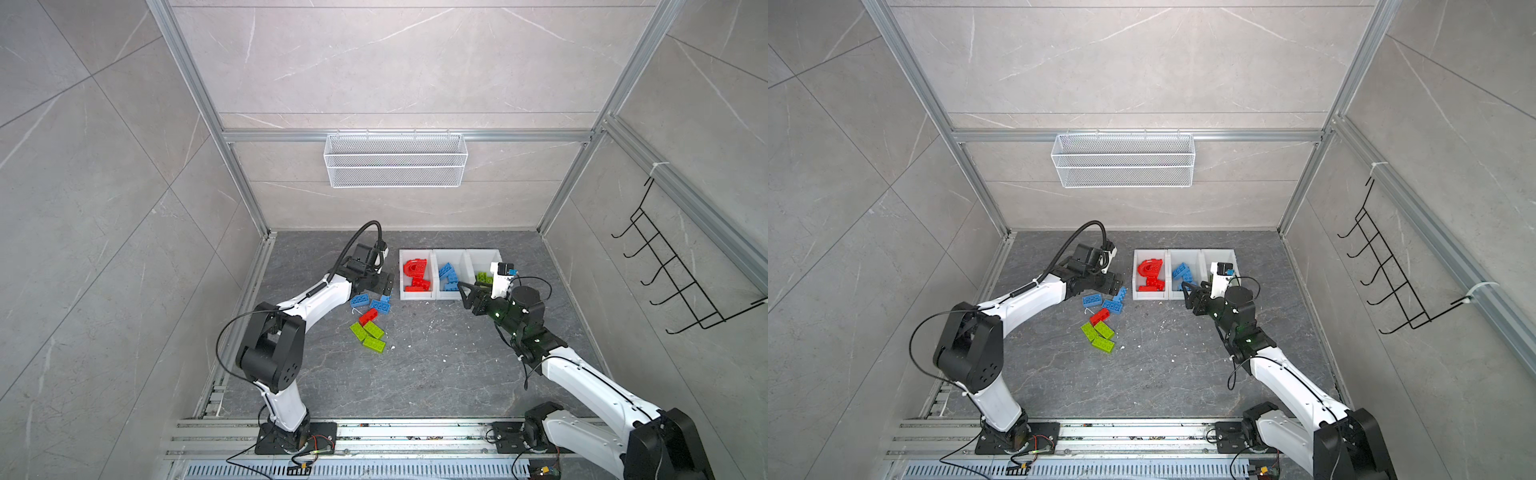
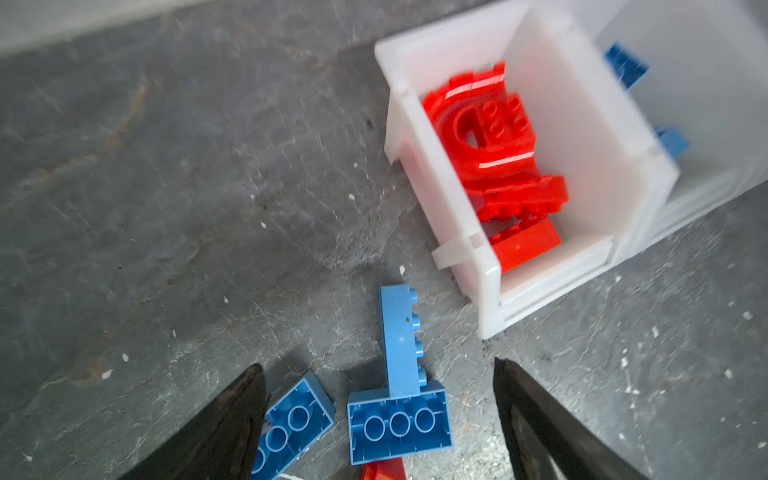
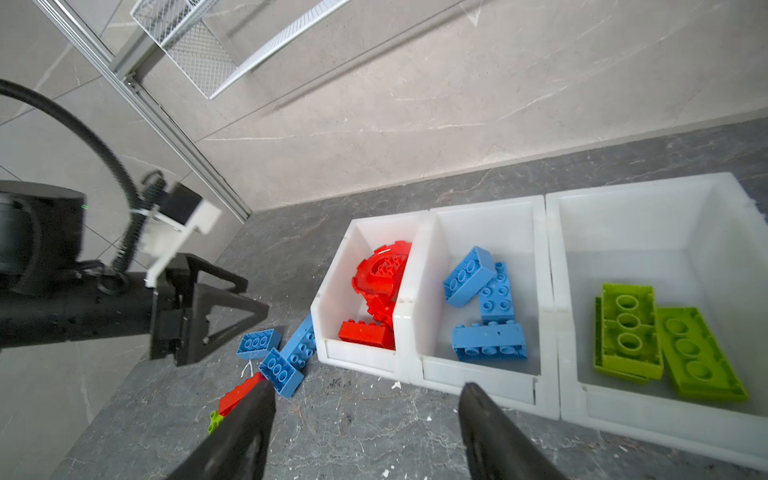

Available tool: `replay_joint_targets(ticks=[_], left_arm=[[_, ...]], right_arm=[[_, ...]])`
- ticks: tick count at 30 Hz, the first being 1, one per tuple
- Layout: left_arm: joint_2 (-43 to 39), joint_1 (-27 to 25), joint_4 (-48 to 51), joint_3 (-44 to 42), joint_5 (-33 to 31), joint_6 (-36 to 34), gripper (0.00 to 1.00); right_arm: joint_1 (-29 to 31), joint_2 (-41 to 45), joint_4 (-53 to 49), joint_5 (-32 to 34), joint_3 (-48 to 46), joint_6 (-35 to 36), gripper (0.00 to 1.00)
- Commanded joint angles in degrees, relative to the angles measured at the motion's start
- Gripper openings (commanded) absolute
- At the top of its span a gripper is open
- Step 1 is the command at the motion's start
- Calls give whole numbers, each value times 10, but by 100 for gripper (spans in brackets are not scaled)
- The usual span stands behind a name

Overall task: Sort the legos into containers by color
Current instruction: 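Reach the left gripper to a blue brick by the bin while right arm withdraws, then lift the blue brick with the left gripper over the blue compartment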

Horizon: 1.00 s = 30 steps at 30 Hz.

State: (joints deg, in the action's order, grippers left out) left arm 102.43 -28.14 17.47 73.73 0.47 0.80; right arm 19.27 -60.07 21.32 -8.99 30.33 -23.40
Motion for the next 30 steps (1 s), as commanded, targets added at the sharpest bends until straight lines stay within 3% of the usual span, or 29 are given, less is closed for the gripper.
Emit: replay_joint_targets(ticks=[1,9,12,20,30], left_arm=[[30,-3,65,31,17,-61,87],[87,-21,82,75,16,-74,83],[108,-41,83,87,-27,-82,81],[138,-45,85,104,-59,-67,68],[153,-41,72,99,-49,-58,54]], right_arm=[[2,2,16,11,-9,-5,72],[2,13,13,10,-10,-2,73],[2,11,14,20,-14,-4,73],[1,4,11,19,-10,-4,73],[2,-7,13,17,-8,-2,73]])
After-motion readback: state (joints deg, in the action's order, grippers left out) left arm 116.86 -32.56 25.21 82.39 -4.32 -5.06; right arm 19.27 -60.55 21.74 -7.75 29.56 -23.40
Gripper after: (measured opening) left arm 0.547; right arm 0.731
